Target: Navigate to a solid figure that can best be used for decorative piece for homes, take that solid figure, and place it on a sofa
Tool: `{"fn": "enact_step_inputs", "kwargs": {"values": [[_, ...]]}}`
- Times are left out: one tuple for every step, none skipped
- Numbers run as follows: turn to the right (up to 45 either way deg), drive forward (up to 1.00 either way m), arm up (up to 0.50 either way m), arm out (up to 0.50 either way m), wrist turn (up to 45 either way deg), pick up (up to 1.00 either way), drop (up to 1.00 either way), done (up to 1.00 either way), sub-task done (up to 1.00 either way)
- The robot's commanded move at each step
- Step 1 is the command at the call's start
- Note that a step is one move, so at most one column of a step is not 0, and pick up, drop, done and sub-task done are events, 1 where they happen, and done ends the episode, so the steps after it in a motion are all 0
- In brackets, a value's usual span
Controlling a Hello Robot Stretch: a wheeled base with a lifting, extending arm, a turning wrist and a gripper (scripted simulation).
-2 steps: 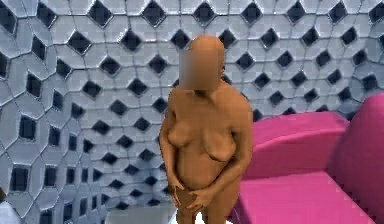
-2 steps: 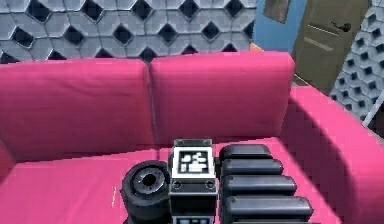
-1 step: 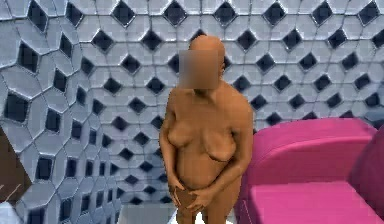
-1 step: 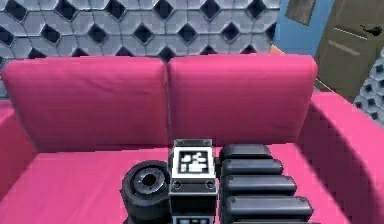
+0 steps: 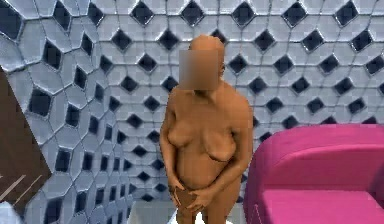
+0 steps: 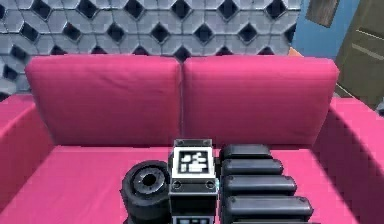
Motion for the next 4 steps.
{"fn": "enact_step_inputs", "kwargs": {"values": [[0.0, 0.00, 0.00, 0.48, 0.0, 0.00, 0.00, 0.00, 0.00], [0.0, 0.00, 0.00, 0.00, 45.0, 0.00, 0.00, 0.00, 0.00], [0.0, 0.00, 0.00, 0.00, 45.0, 0.00, 0.00, 0.00, 0.00], [0.0, 0.00, 0.00, 0.00, 45.0, 0.00, 0.00, 0.00, 0.00]]}}
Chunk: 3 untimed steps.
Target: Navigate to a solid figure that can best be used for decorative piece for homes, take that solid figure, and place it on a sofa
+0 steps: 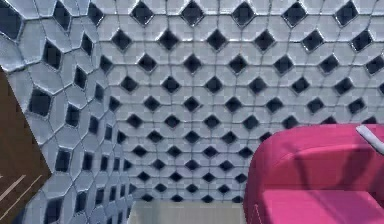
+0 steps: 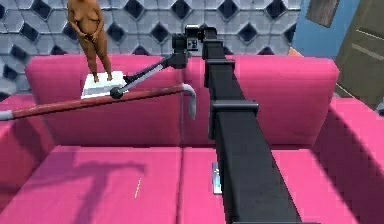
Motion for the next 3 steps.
{"fn": "enact_step_inputs", "kwargs": {"values": [[0.0, 0.00, 0.00, 0.00, 0.0, 0.00, 1.00, 0.00, 0.00], [0.0, 0.00, 0.00, -0.10, 0.0, 0.00, 0.00, 0.00, 0.00], [0.0, 0.00, 0.00, 0.00, 0.0, 0.00, 0.00, 1.00, 0.00]]}}
